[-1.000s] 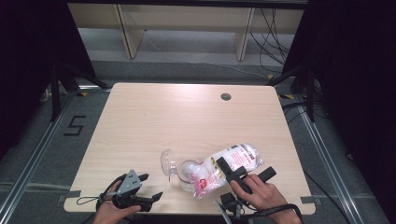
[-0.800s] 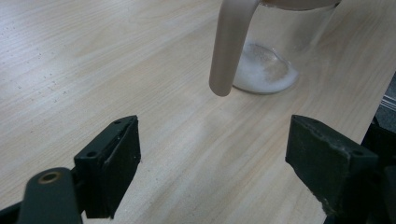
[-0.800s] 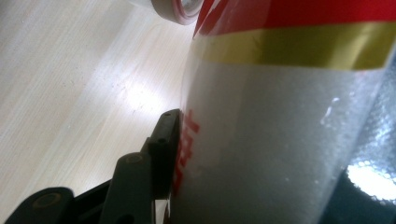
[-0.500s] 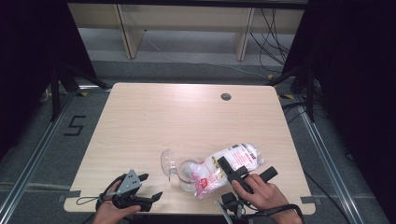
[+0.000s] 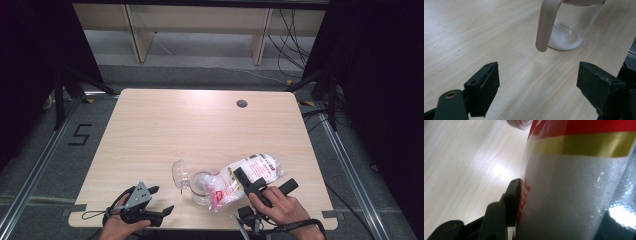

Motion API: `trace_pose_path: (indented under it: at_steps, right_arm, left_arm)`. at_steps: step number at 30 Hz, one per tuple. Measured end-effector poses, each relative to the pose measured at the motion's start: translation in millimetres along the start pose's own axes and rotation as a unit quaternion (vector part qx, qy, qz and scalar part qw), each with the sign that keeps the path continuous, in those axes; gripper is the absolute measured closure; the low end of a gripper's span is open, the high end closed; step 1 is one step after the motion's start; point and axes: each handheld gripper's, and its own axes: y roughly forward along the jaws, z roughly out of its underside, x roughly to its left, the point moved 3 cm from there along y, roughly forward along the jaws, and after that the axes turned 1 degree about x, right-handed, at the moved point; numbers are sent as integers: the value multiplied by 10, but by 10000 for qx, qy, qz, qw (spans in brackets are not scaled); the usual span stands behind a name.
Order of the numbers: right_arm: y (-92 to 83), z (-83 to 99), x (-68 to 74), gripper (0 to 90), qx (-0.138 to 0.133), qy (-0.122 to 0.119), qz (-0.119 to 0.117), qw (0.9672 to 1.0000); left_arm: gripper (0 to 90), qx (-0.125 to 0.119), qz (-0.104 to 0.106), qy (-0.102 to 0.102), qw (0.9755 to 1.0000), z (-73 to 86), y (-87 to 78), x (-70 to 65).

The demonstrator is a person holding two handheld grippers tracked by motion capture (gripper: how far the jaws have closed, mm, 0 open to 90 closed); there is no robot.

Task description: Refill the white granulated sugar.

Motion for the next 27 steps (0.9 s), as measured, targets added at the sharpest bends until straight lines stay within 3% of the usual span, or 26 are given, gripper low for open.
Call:
trace_pose_path:
  at_steps: [10,11,14,17,23,27]
  right_arm:
    - [1,36,-16,557,22,-79,14,10000]
    - [-13,46,4,557,104,44,7,9999]
    - [-9,55,-6,558,78,-59,1,10000]
    - [-23,76,3,559,133,41,35,9999]
    - [-35,74,-13,560,102,-101,-12,9999]
    - [-35,51,11,560,101,-58,-23,9999]
  left_arm:
    - [179,-19,12,-32,10000,1,3,-2]
    - [179,-9,11,-24,10000,1,2,-2]
    - [179,-22,12,-28,10000,-1,3,-1]
    - [179,-15,13,-35,10000,2,2,0]
    - [179,-21,17,-40,10000,1,4,-1]
    - [179,-4,6,-14,10000,0,1,0]
